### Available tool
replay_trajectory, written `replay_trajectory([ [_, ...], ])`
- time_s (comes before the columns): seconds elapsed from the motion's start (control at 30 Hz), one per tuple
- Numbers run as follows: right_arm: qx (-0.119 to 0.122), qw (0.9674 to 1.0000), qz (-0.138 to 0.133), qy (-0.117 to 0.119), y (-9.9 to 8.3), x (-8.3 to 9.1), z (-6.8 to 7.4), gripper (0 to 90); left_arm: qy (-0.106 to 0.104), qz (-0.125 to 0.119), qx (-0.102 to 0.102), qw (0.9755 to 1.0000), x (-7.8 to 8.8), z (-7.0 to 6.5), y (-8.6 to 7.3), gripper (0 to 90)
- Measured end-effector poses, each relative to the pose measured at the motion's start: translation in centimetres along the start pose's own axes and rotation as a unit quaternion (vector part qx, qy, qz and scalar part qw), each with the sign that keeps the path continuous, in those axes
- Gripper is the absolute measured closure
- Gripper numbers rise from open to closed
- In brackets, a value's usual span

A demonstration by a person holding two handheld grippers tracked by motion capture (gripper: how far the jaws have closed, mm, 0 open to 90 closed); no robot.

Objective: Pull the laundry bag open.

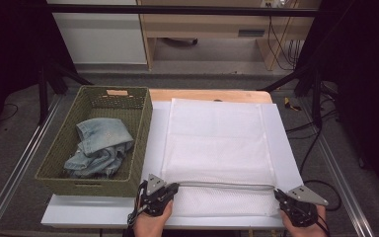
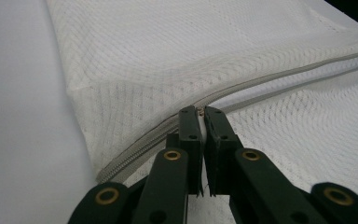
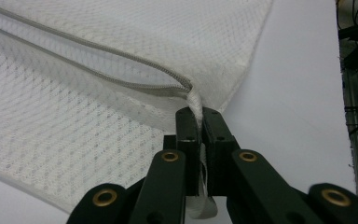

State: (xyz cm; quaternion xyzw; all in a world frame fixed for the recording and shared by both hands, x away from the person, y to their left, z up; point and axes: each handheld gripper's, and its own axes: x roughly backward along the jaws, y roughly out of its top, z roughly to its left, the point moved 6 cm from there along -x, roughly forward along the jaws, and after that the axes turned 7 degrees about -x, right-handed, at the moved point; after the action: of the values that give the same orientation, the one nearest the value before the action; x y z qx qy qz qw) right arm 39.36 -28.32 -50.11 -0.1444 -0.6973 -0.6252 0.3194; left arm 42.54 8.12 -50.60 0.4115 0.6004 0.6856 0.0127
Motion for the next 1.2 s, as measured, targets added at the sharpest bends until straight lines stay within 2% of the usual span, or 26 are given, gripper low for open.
replay_trajectory([
  [0.37,-0.004,1.0000,0.003,-0.004,-0.3,0.1,-0.2,86.8,0.014,0.003,-0.006,0.9999,0.3,0.2,-0.4,86.7],
  [1.2,-0.001,0.9999,0.008,-0.015,-0.5,0.2,-0.6,86.8,0.021,0.002,0.003,0.9998,1.1,1.3,-1.2,86.7],
])
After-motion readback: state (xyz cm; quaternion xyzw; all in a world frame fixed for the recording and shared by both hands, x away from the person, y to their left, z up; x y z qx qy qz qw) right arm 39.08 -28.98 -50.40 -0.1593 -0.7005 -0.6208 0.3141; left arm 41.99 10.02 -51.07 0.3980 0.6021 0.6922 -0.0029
